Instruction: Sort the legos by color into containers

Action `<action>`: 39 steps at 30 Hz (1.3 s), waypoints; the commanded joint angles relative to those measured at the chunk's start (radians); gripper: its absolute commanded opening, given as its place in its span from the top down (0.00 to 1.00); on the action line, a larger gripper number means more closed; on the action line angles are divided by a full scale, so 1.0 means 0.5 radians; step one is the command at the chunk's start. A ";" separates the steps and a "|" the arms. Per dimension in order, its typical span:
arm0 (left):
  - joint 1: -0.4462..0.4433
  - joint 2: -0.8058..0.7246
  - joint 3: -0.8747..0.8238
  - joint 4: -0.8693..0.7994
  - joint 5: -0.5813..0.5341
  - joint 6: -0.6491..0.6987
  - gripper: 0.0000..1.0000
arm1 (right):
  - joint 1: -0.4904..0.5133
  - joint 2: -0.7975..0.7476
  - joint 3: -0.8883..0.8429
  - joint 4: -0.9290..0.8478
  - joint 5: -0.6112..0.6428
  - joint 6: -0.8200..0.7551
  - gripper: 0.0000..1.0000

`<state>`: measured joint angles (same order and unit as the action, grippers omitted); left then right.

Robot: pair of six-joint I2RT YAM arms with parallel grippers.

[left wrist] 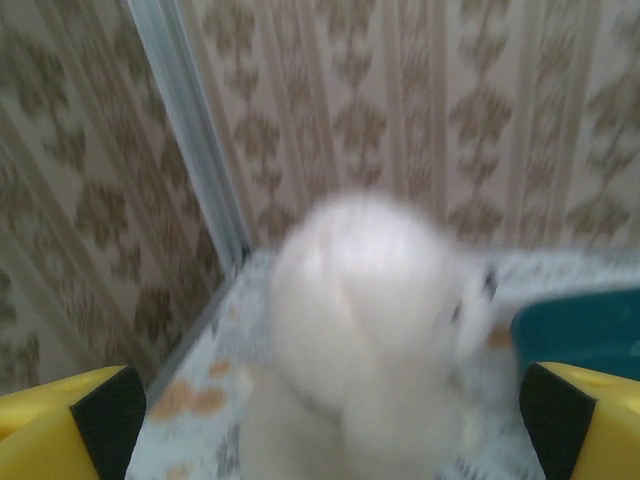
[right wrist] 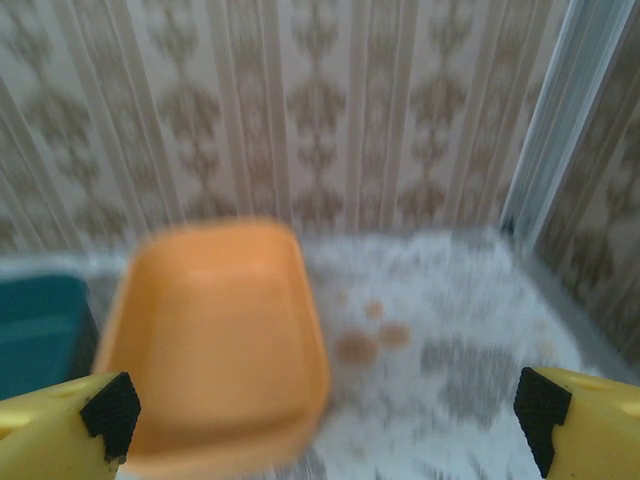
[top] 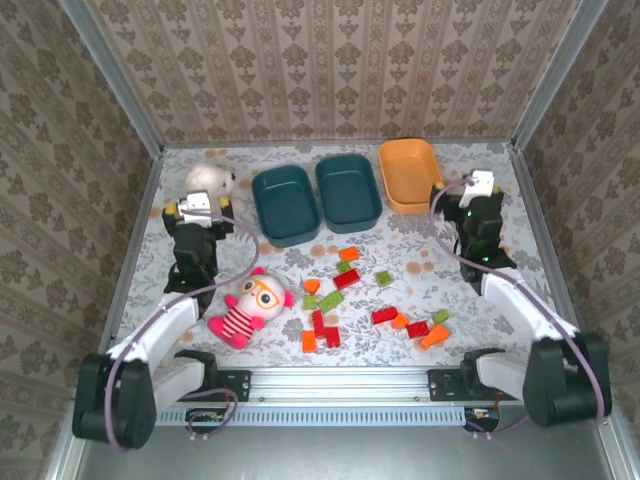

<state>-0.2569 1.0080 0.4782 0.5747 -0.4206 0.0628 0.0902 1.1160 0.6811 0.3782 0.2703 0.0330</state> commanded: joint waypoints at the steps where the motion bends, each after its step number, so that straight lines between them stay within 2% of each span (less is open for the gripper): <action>1: -0.159 -0.155 0.244 -0.321 -0.219 0.153 0.00 | 0.072 -0.202 0.411 -0.571 0.142 0.013 0.00; 3: -0.312 -0.186 0.395 -0.363 -0.256 0.304 0.00 | 0.134 -0.254 0.706 -0.867 0.211 0.102 0.00; 5: -0.445 -0.189 0.548 -0.404 -0.263 0.413 0.00 | 0.125 -0.238 1.049 -1.348 0.253 0.517 0.00; 6: -0.489 -0.185 0.647 -0.481 -0.286 0.316 0.00 | 0.111 -0.207 1.223 -1.656 0.184 0.732 0.00; 7: -0.496 -0.198 0.769 -0.714 -0.269 0.098 0.00 | 0.110 -0.194 1.309 -1.894 0.119 0.831 0.00; 8: -0.481 -0.207 0.946 -1.215 -0.247 -0.351 0.00 | 0.106 -0.203 1.329 -2.079 0.124 1.070 0.00; 9: -0.452 -0.202 1.091 -1.707 -0.206 -0.767 0.00 | 0.073 -0.249 1.253 -2.138 0.040 1.182 0.00; 10: -0.415 -0.193 1.118 -1.851 -0.148 -0.960 0.00 | 0.050 -0.287 1.190 -2.112 -0.130 1.139 0.00; 11: -0.312 -0.195 1.067 -1.848 0.048 -1.037 0.00 | 0.043 -0.323 1.137 -2.131 -0.222 1.136 0.00; 12: -0.242 -0.193 1.029 -1.834 0.322 -1.084 0.00 | 0.050 -0.322 1.163 -2.266 -0.219 1.190 0.00; 13: -0.223 -0.177 1.014 -1.849 0.466 -1.131 0.00 | 0.068 -0.298 1.209 -2.446 -0.190 1.245 0.00; 15: -0.280 -0.099 1.050 -2.008 0.648 -1.175 0.00 | 0.114 -0.194 1.320 -2.907 -0.113 1.384 0.05; 17: -0.384 -0.027 1.074 -2.124 0.771 -1.128 0.00 | 0.137 -0.128 1.315 -3.207 -0.143 1.466 0.15; 18: -0.536 -0.007 1.061 -2.152 0.810 -1.098 0.00 | 0.150 -0.121 1.266 -3.299 -0.162 1.519 0.16; 22: -0.810 -0.003 0.899 -2.088 1.048 -1.114 0.00 | 0.160 -0.180 0.872 -3.337 -0.316 1.700 0.21; 25: -1.032 0.019 0.822 -2.040 1.069 -1.138 0.00 | 0.154 -0.201 0.592 -3.160 -0.505 1.828 0.28; 28: -1.210 0.096 0.831 -2.047 1.012 -1.126 0.01 | 0.152 -0.196 0.323 -2.902 -0.644 1.944 0.29; 32: -1.321 0.193 0.837 -1.993 1.020 -1.147 0.02 | 0.134 -0.140 0.070 -2.635 -0.728 2.011 0.32; 39: -1.395 0.286 0.857 -1.932 1.025 -1.154 0.02 | 0.103 -0.031 -0.103 -2.469 -0.737 2.058 0.39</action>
<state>-0.9440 1.1442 0.8913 -0.4160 0.0830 -0.4980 0.1509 1.0885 0.6540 -0.9142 -0.0723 1.0256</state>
